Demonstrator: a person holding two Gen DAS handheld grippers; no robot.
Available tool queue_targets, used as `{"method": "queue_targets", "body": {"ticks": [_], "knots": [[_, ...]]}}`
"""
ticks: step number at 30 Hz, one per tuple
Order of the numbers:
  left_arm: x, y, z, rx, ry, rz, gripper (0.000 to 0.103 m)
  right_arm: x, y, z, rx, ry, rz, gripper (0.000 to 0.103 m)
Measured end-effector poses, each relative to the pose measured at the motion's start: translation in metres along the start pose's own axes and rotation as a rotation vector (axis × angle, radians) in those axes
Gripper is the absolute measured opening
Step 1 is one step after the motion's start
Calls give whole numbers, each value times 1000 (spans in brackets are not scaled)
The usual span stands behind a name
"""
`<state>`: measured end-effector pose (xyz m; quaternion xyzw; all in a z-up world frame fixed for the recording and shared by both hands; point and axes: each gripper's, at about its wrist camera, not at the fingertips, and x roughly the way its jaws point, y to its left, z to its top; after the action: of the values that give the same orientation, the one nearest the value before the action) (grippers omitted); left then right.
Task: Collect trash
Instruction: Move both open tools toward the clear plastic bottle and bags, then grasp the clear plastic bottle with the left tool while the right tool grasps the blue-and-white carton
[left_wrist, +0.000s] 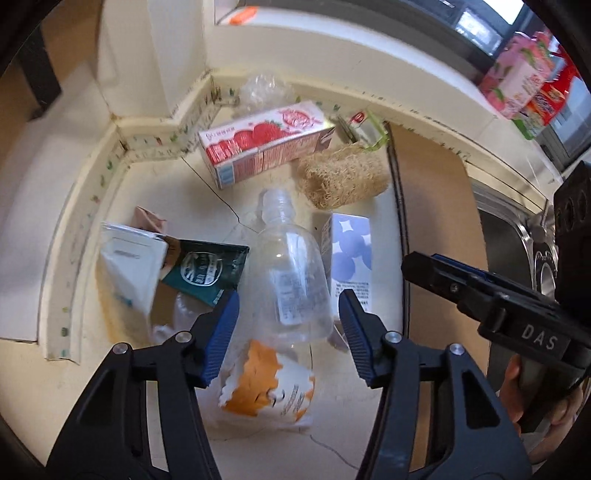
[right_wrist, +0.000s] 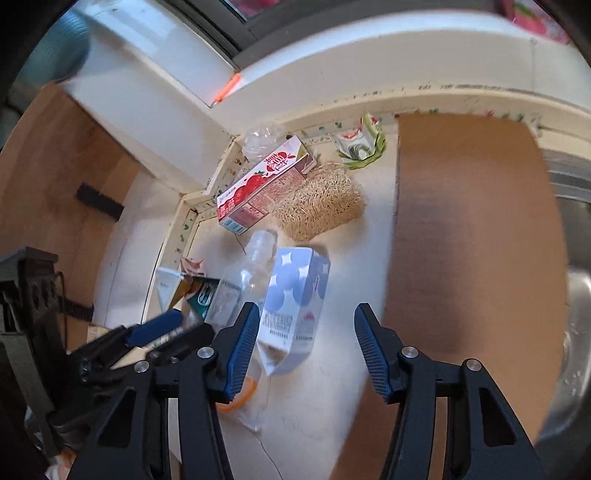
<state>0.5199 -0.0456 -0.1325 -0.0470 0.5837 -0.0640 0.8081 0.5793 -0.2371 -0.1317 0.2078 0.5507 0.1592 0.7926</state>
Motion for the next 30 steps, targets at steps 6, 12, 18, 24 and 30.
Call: {"method": "queue_targets", "body": {"ticks": [6,12,18,24,30], "knots": [[30,1,10,-16,68,18,50,14,-2,5,13,19,31,54],[39,3,13,-35,60,6,48,28,0,6,3,54,31,54],[16,4,7,-28,-10,50,46,41,9,11,-5,89,13,54],[-14,15,-4,-48,-65,39,46,60,24,14,-6,139,-12,54],[-37,22,-12,-52,-108,33,46,83,42,9,-45,181,-128,50]]}}
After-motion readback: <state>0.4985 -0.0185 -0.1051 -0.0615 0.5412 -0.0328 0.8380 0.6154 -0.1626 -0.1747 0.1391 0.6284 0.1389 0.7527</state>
